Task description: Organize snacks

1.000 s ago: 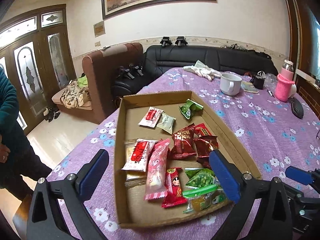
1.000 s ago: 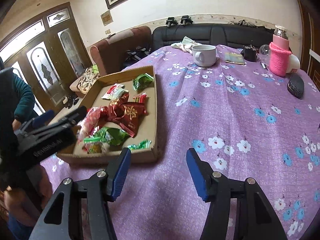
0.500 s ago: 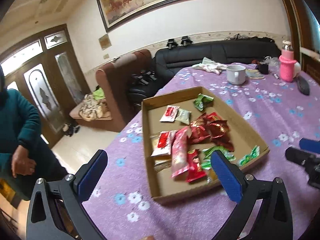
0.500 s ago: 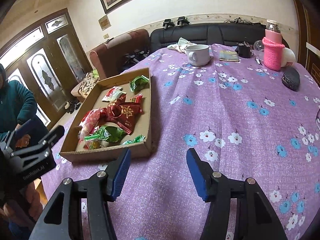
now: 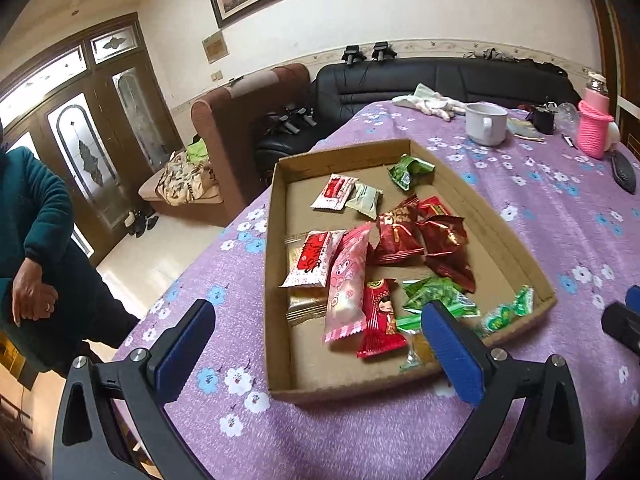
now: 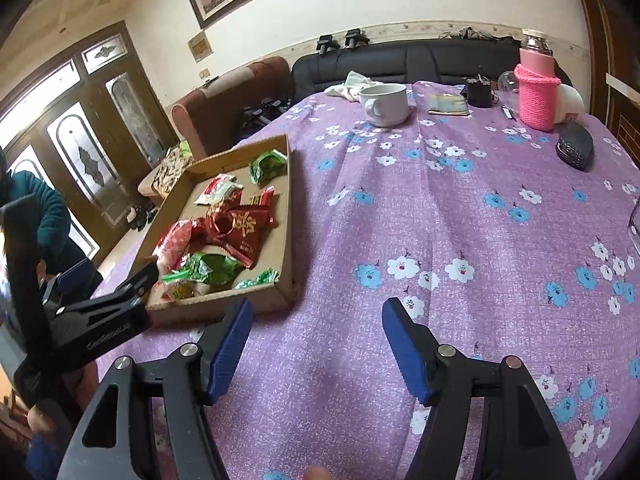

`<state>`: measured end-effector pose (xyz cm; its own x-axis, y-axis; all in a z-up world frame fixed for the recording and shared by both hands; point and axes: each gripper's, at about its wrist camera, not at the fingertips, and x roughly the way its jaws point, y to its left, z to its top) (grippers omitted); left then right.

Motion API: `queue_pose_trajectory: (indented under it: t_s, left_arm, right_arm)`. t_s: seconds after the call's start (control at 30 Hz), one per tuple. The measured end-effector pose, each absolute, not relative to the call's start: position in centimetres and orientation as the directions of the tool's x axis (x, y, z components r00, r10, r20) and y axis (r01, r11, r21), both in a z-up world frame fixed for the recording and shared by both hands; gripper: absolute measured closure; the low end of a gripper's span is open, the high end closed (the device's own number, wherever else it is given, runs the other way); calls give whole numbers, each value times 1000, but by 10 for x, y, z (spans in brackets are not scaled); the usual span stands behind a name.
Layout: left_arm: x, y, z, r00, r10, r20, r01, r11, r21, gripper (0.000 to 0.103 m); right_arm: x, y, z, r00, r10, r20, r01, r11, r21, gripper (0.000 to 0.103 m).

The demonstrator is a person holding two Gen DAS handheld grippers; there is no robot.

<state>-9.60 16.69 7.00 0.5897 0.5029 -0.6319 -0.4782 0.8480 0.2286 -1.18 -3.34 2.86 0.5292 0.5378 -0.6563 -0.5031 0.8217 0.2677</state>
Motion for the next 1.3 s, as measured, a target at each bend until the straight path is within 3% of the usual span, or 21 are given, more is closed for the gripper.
queue_pose_trajectory:
  t_s: [1.3]
  left_arm:
    - [-92, 171, 62, 596, 503, -626, -478, 849, 226, 0]
  right_arm:
    - [-23, -19, 26, 567, 495, -658, -527, 832, 173, 31]
